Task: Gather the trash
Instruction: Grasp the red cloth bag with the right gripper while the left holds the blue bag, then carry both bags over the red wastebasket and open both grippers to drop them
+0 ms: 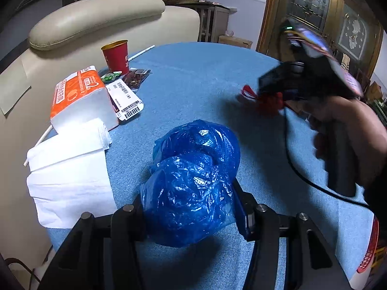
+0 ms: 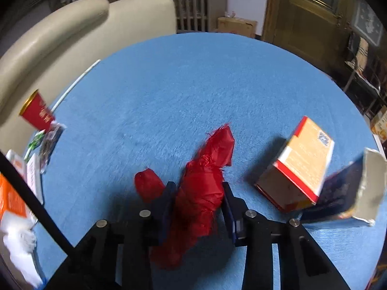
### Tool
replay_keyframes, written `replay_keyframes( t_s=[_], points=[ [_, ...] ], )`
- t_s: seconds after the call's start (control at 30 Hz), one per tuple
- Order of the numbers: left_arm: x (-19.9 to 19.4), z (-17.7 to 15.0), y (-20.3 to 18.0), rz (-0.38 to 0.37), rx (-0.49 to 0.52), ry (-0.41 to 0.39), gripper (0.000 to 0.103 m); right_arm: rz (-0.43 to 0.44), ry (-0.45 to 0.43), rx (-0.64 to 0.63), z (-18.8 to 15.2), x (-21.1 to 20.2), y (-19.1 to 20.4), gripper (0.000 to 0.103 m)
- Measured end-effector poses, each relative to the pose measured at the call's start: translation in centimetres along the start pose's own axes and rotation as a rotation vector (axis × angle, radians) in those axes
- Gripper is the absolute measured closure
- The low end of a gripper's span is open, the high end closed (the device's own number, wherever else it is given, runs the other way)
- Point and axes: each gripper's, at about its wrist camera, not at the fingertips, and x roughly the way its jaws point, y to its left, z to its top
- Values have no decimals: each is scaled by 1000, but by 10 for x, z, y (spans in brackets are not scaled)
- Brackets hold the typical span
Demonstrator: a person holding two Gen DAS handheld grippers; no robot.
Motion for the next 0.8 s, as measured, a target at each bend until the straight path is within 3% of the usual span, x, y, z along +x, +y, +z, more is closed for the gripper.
replay_keyframes(
  t_s=[0.37, 0.8],
  points=[
    [-6, -1, -16, 22, 11, -10, 49, 109, -91, -37, -73, -87, -27, 64],
    [-27, 0, -34, 55, 36, -18, 51, 162, -136, 16, -134, -136, -61, 64]
  ],
)
